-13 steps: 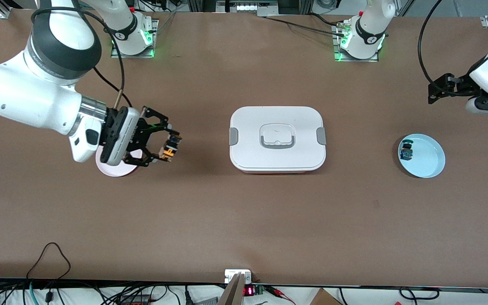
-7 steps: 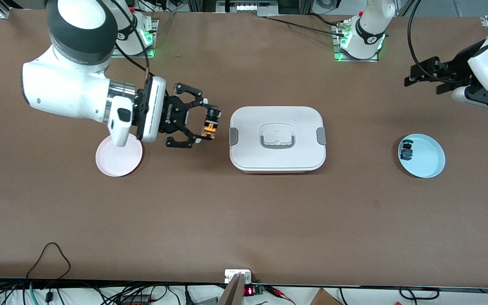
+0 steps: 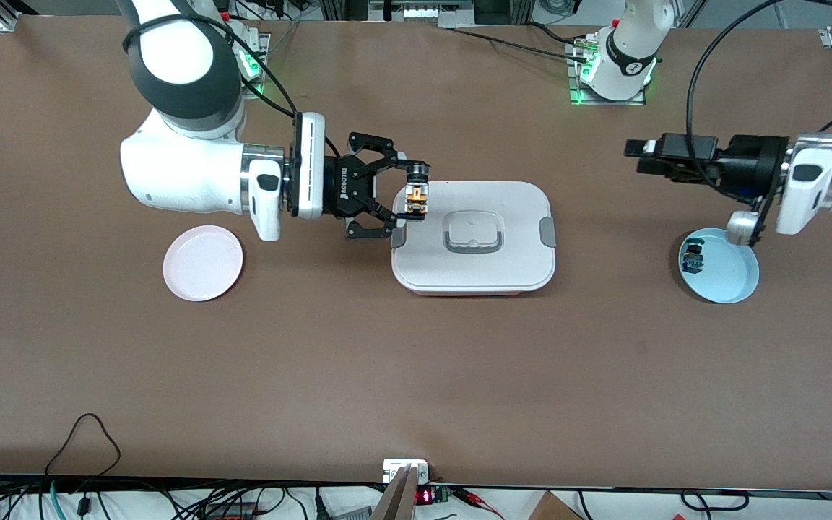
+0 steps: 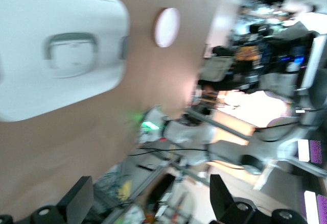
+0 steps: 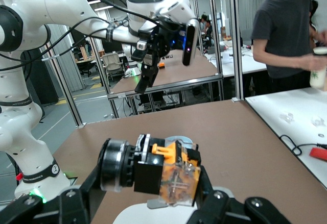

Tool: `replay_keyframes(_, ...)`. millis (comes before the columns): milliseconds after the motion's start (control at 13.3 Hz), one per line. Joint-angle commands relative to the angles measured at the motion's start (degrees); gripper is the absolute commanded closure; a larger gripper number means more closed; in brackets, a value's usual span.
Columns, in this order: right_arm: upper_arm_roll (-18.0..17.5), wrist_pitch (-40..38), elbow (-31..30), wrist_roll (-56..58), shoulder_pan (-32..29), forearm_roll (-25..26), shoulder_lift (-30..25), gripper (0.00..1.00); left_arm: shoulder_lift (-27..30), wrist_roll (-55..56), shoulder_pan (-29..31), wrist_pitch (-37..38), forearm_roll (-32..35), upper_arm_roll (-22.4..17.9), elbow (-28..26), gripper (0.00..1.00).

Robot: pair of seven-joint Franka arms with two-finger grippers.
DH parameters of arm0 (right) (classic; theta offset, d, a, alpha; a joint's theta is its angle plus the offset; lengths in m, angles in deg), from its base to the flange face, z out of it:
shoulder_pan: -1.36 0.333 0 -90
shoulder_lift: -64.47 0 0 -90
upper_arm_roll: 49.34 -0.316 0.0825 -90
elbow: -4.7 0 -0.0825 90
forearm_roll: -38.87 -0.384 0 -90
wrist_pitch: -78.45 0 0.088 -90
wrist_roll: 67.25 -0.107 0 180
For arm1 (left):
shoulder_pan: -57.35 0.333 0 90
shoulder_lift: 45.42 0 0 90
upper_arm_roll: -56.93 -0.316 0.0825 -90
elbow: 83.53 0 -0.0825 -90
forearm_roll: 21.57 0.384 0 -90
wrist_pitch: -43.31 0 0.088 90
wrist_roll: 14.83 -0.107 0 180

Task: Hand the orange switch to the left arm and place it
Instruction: 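Carry the switch above the box toward the left gripper, left gripper grasps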

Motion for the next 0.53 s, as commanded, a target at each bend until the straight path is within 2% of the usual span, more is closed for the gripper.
replay_keyframes(0, 0.37, 0.49, 1.42, 2.21, 2.29, -5.78, 1.42, 1.0, 2.23, 1.05, 0.07, -5.66, -9.88, 2.22, -4.83, 0.0)
replay_keyframes(300, 0.37, 0.49, 1.42, 3.35, 3.96, -11.14, 3.18, 1.0, 5.82, 0.26, 0.07, -19.36, -18.59, 9.59, -12.03, 0.0)
replay_keyframes(451, 0.46, 1.1, 2.47, 3.45, 5.02, -12.04, 3.79, 1.0, 6.01, 0.26, 0.07, -24.9, -19.14, 12.94, -12.05, 0.0)
